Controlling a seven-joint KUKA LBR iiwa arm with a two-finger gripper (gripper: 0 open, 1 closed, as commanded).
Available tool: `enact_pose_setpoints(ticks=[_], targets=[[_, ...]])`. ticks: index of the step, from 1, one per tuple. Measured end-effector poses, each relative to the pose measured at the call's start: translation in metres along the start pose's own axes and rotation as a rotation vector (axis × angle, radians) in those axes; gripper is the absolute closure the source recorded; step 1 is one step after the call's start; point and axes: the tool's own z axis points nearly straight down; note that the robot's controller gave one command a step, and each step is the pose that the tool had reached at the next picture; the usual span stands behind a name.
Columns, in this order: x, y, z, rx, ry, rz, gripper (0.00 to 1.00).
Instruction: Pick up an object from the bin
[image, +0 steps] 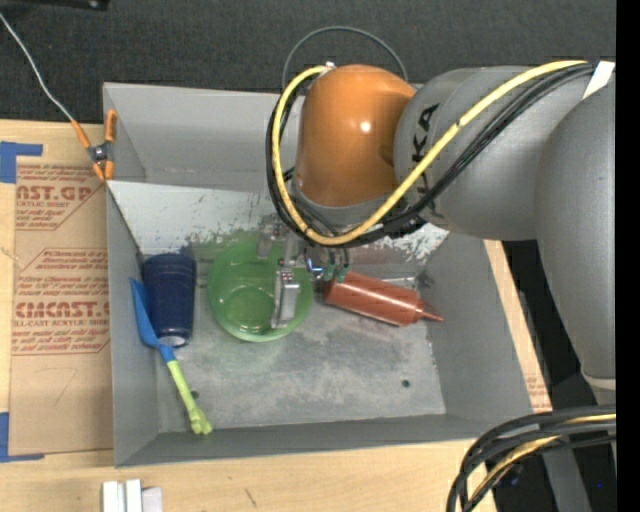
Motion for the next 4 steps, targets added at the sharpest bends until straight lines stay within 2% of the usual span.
enact_pose_setpoints(ticks=[1, 2, 3, 4], targets=[[-0.001, -0.001, -0.005, -0.001, -0.007, 0.002, 0.0], [0.027, -0.058, 0.109, 0.0, -0.005, -0.046, 0.0], [0.013, -0.039, 0.123, 0.0, 0.005, 0.045, 0.0], [0.018, -0.008, 0.127, -0.002, 0.009, -0.057, 1.0]])
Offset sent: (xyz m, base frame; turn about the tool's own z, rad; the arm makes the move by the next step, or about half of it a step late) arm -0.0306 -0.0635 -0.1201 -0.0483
